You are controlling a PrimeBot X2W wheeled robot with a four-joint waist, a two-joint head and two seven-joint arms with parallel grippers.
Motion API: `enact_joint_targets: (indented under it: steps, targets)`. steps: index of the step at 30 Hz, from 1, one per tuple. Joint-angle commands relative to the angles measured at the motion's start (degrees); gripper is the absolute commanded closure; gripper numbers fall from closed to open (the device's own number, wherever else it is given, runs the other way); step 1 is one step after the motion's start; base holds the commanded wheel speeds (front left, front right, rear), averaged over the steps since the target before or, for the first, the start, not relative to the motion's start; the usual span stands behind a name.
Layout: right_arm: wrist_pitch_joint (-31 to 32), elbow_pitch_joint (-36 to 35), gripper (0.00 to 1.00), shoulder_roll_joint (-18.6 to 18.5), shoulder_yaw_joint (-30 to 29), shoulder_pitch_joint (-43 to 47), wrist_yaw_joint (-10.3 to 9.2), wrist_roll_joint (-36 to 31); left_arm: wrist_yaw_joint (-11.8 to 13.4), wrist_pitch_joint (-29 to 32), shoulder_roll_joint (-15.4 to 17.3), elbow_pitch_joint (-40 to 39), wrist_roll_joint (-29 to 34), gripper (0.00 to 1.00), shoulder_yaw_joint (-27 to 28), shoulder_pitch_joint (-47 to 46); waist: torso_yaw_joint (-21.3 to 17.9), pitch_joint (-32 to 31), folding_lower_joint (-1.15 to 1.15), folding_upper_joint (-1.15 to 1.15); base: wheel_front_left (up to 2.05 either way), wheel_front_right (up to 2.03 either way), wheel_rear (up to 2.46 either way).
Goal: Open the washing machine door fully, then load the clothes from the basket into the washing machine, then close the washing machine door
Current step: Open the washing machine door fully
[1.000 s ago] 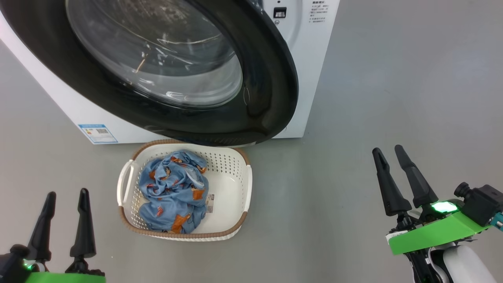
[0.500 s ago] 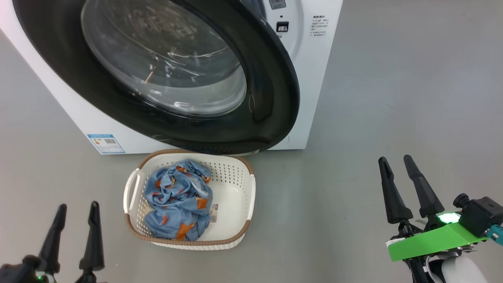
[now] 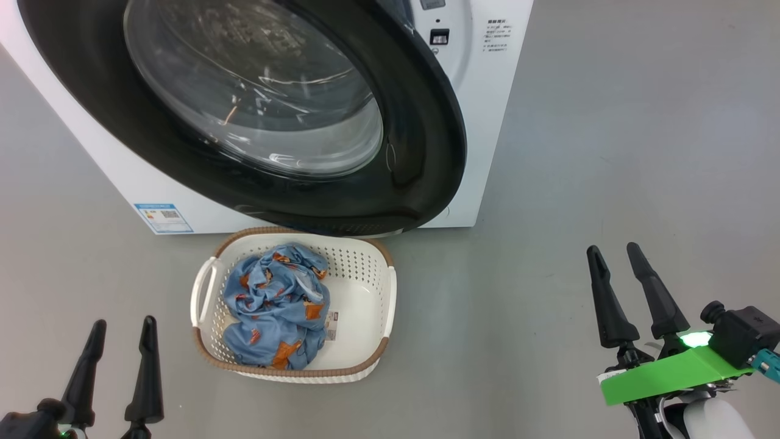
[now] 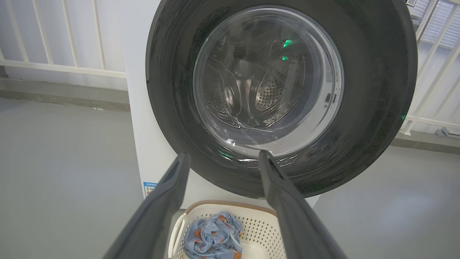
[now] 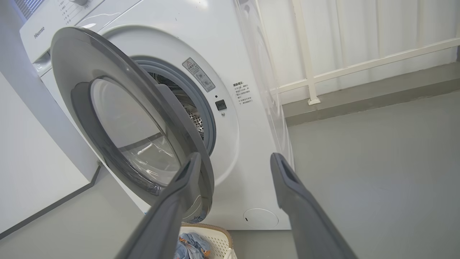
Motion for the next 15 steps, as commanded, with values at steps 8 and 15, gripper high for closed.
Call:
enact_joint_targets:
  steps: [8,15]
  targets:
    - [-0.7,1.2,0.0,-1.0,1.2,-3.8,0.09,1.5,-0.2,-0.5,1.5,-1.8,0.1,0.0,2.1,-1.7,0.0,1.1,0.0,0.0,0.0,0.0,0.0]
    - [-0.7,5.3,0.0,-2.9,1.2,-11.1,0.09,6.9,-0.2,-0.5,2.2,-1.8,-0.5,0.0,1.8,-3.1,0.3,3.2,0.0,0.0,0.0,0.0,0.0]
